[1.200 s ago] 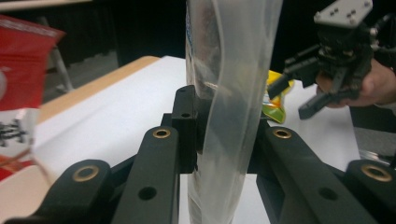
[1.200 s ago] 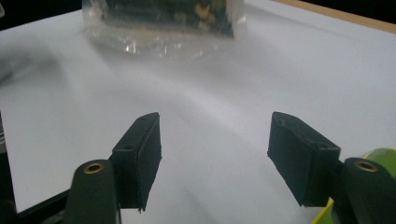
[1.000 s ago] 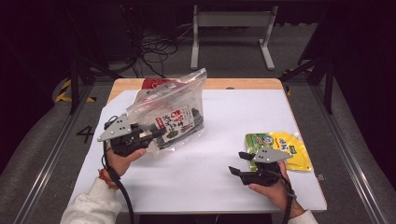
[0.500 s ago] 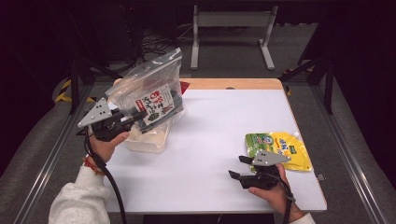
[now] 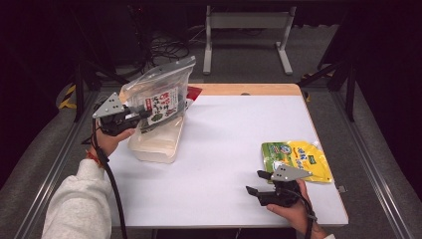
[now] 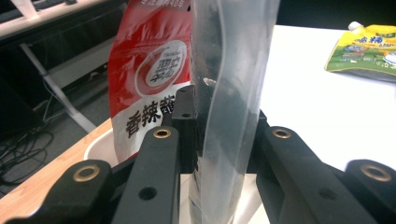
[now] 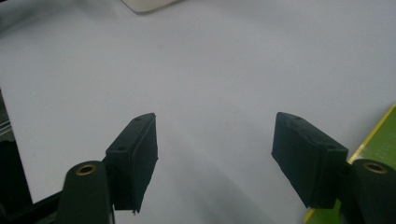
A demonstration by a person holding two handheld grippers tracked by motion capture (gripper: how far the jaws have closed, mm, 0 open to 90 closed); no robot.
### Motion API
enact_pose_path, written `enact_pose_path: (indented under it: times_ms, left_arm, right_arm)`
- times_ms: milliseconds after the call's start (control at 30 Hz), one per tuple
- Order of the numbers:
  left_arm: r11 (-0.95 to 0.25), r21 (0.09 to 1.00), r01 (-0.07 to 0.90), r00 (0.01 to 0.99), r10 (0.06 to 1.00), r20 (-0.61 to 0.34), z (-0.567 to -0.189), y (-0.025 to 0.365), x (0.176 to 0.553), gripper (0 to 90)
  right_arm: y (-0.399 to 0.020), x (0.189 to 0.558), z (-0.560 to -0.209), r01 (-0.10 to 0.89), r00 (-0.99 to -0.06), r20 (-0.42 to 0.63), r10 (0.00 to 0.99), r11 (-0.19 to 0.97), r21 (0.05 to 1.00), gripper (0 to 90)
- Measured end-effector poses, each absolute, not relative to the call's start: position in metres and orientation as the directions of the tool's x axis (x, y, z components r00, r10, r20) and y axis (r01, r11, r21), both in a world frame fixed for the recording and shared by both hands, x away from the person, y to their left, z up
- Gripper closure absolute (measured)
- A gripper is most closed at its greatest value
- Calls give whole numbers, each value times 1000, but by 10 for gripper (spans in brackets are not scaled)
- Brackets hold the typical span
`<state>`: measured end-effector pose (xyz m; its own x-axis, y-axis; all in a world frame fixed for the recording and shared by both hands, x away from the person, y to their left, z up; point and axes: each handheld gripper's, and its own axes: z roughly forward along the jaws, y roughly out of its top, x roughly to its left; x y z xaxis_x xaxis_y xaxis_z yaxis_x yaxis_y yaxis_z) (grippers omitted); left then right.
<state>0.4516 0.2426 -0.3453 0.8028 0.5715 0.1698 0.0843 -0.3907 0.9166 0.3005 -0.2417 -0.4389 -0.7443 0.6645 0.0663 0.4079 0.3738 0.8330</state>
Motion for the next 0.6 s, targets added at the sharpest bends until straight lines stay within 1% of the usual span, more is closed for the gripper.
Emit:
enact_pose_path:
  times_ms: [133, 233, 300, 433, 600]
  left_arm:
    - [-404, 911, 84, 814, 555, 171, -346, 242, 457, 752]
    - [-393, 912, 118, 829, 545, 127, -352, 246, 462, 752]
    - [-388, 913, 125, 831, 543, 117, -356, 248, 464, 752]
    - [-422, 897, 129, 820, 554, 142, -351, 253, 463, 753]
    - [-432, 893, 122, 821, 550, 154, -336, 261, 458, 753]
  right_arm:
    - [-242, 297, -439, 416, -744, 83, 663, 363, 834, 308]
    - [-240, 295, -440, 417, -745, 79, 662, 371, 830, 307]
    - [-239, 294, -440, 414, -748, 72, 660, 379, 828, 306]
    - [-237, 292, -440, 410, -755, 71, 652, 385, 826, 300]
    - [-237, 293, -441, 414, -758, 78, 647, 386, 824, 307]
